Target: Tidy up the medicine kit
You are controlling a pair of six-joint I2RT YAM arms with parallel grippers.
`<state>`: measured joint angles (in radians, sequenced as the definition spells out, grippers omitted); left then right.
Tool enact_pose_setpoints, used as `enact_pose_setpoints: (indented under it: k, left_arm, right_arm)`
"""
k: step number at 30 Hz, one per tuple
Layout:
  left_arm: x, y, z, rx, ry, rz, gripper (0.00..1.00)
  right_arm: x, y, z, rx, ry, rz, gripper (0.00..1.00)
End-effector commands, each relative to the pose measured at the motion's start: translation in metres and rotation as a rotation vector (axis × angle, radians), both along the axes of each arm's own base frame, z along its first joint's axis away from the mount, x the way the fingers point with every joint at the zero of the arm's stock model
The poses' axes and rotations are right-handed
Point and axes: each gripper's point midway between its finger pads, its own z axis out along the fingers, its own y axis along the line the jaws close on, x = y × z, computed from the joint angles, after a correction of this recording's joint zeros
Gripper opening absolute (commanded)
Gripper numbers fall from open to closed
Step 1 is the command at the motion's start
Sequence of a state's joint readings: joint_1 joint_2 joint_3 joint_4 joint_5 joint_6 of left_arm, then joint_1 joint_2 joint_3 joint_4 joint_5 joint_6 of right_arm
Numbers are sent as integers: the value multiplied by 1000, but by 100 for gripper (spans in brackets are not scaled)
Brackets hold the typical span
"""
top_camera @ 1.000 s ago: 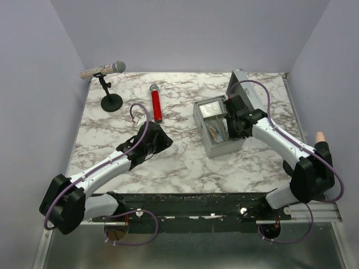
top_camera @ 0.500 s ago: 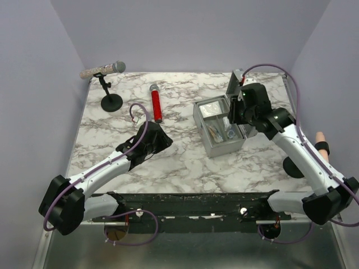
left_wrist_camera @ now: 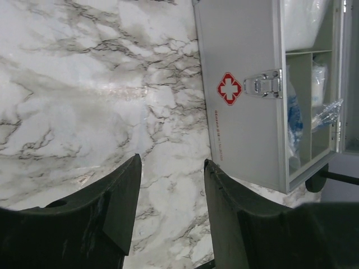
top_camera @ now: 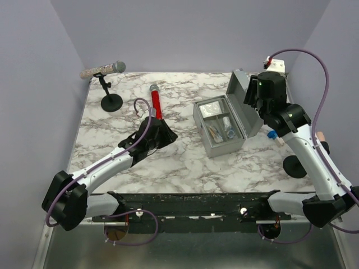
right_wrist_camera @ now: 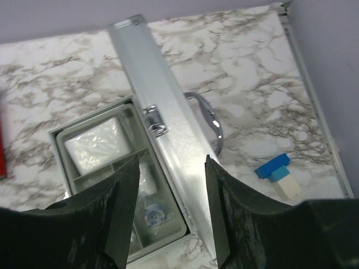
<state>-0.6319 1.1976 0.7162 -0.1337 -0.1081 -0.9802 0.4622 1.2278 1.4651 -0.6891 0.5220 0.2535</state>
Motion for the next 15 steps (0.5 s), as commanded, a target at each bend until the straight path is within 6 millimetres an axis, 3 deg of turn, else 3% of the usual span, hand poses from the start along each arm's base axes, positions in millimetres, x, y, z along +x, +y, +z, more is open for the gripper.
enact_pose_setpoints:
  k: [1,3,6,10,15]
  left_arm:
    - [12,-30,27,-77,-61,-107,57]
    - [9,-39,27,-96,-44,-158,56]
    - [6,-44,22,-103,-28,-187,56]
    - [4,-50,16,-104,-6,-222,56]
    - [4,-58,13,-105,13,-246,56]
  right_arm:
    - [16,-47,-3,42,-42,-254,58]
    - [20,-58,-18,78,6,-296,58]
    - [27,-57,-43,105,81,-270,58]
    - [29,-38,-71,140,163,-184,58]
    - [26,-23,-91,181,197,-111,58]
